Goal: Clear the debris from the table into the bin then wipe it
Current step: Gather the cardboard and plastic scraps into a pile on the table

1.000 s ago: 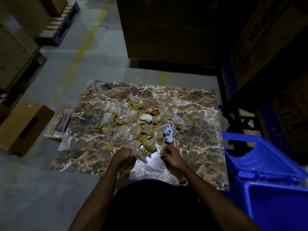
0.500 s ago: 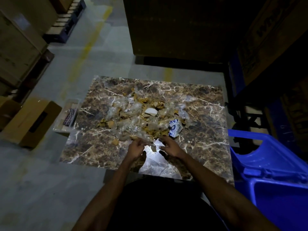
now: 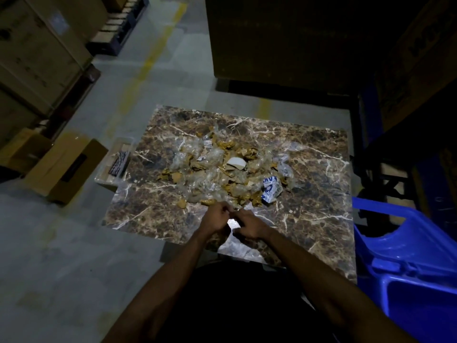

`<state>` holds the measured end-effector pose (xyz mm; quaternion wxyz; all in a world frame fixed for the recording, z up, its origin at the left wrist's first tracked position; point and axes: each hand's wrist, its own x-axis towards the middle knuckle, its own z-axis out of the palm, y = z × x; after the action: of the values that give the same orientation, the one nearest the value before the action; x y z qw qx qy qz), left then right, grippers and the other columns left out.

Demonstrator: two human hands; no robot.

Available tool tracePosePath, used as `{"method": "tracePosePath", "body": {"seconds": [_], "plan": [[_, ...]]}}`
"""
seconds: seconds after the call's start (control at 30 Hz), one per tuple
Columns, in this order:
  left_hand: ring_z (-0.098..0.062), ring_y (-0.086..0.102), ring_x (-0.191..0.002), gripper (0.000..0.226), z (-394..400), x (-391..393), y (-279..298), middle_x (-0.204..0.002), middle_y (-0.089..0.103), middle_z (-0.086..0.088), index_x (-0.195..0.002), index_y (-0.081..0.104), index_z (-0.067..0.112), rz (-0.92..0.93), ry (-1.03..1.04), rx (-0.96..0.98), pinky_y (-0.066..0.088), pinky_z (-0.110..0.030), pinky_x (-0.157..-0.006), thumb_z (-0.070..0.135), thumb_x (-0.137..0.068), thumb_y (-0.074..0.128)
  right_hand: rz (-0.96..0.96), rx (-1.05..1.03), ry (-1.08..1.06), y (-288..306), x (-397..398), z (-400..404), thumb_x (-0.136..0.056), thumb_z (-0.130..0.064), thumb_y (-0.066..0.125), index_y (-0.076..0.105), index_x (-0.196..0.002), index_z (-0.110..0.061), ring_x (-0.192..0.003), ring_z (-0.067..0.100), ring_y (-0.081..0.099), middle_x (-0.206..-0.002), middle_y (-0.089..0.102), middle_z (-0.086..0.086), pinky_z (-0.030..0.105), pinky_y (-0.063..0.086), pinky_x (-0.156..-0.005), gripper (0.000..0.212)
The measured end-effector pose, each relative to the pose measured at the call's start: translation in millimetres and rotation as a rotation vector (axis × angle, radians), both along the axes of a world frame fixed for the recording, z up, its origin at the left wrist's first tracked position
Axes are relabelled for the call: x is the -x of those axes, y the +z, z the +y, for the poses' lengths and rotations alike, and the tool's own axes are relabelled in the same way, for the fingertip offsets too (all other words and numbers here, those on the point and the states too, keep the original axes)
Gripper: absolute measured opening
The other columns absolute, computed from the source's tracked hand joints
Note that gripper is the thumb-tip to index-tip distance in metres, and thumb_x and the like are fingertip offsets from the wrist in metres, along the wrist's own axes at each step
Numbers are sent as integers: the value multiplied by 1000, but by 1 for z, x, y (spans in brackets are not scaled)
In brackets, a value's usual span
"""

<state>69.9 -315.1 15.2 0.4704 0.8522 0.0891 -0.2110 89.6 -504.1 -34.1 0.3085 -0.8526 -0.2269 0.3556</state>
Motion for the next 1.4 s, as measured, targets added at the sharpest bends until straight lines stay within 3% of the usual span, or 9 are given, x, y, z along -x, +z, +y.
{"method": "tracePosePath", "body": {"seconds": [0.2,0.37,0.47,0.63,0.73,0.9,1.07,1.2,1.4], "plan": [[-21,77,-81,20,27,20,10,-91,74,-13,-86,70,10,16,343,92,61,-38,-74,-9,-88,63,-41,41,-134,-3,-22,9,-86,-50,65,44,-154,-15,-139,36,39,-150,42,18,39,32,-111,79],[-20,75,-73,25,86,40,0,-83,77,-12,-87,69,6,26,581,136,58,-32,-66,-11,-94,52,-167,-40,-507,22,24,8,-94,-35,61,58,-105,-23,-97,23,57,-105,56,1,36,43,-76,17],[-20,71,-75,12,119,42,-2,-78,77,-1,-85,71,11,30,681,172,55,-30,-70,2,-84,64,-220,53,-567,40,49,-3,-88,-32,56,43,-72,-26,-76,23,53,-80,50,-3,36,37,-65,22],[-25,61,-75,24,161,26,-34,-87,74,-16,-75,77,19,188,593,72,44,-31,-64,9,-83,57,-17,404,-512,28,71,-36,-72,-33,66,64,-79,-17,-86,31,67,-87,65,7,32,44,-68,18],[-25,58,-70,12,168,6,-47,-79,68,-12,-74,69,18,227,474,55,46,-35,-70,17,-82,60,27,354,-494,19,69,-19,-66,-36,65,59,-82,-15,-82,33,63,-85,58,6,33,38,-64,27],[-14,53,-52,22,156,-34,-33,-70,63,-4,-88,61,15,229,377,207,42,-21,-46,-2,-99,51,-59,156,-540,21,34,57,-79,-34,60,66,-115,-3,-98,28,58,-110,59,15,37,45,-81,48],[-23,54,-59,23,163,-46,-37,-83,65,-12,-93,63,22,260,321,304,42,-28,-58,3,-97,50,-99,115,-642,22,10,105,-83,-10,76,67,-108,-2,-103,16,43,-110,55,13,29,37,-81,28],[-24,64,-66,14,200,-40,-64,-77,73,-6,-83,72,23,266,312,195,52,-36,-66,19,-79,59,-51,52,-765,31,35,123,-82,-24,60,65,-83,-15,-71,20,62,-82,69,9,35,50,-68,11],[-24,62,-66,35,219,-42,-69,-73,70,-7,-80,75,19,338,123,251,50,-27,-65,-3,-95,53,65,34,-478,39,22,175,-86,-12,65,72,-88,-15,-76,17,66,-84,70,0,33,52,-72,8]]}}
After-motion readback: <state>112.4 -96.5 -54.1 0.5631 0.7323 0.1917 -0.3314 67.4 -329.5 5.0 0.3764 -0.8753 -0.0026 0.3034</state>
